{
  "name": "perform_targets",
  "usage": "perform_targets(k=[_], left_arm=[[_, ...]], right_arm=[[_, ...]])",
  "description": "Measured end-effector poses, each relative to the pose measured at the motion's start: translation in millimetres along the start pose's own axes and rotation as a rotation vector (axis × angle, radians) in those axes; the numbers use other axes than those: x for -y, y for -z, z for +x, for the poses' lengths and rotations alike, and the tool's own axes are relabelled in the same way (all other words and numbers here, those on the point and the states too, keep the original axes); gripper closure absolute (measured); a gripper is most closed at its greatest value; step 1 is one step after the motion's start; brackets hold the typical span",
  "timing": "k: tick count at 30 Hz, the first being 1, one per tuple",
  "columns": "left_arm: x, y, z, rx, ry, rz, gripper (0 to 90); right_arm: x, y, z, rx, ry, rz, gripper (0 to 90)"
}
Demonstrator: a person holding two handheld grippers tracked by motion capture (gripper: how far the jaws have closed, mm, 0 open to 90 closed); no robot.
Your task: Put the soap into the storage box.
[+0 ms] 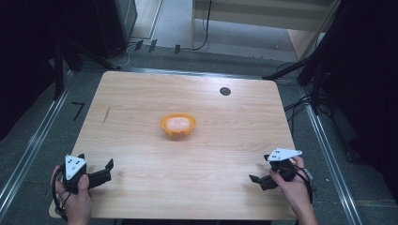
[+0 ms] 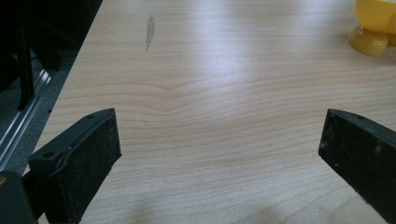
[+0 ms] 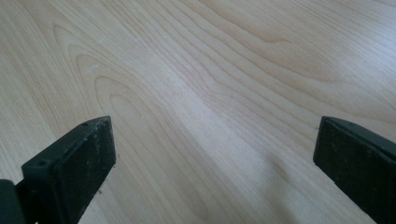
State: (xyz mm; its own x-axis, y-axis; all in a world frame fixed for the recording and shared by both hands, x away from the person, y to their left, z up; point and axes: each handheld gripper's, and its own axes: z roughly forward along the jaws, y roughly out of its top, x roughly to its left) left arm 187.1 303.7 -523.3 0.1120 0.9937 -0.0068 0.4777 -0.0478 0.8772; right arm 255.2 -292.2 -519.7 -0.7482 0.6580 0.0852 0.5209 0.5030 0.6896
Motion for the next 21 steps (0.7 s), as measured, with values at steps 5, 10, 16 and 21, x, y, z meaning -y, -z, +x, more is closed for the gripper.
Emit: perform_targets(k=[5,10,16,21], left_arm=[[0.0,0.0,-0.5,-0.003,-0.007,0.002,0.0],[0.0,-0.1,-1.1,-0.005,-0.011,0.003,0.0],[-0.1,-0.1,-1.8,-0.006,-0.013,0.005,0.0],[-0.1,-0.2,-1.9,-0.008,-0.019,0.007,0.0]], right_arm=[[15.4,7.1,-0.1,0.022,-0.026,-0.042,0.0],[32.0,12.5,-1.1,0.04,-0.052,-0.065,0.0],[49.5,22.8,-3.1,0.058,-0.085,-0.119,0.0],[63.3,29.5,-4.4,0.083,-0.108,-0.154,0.0]])
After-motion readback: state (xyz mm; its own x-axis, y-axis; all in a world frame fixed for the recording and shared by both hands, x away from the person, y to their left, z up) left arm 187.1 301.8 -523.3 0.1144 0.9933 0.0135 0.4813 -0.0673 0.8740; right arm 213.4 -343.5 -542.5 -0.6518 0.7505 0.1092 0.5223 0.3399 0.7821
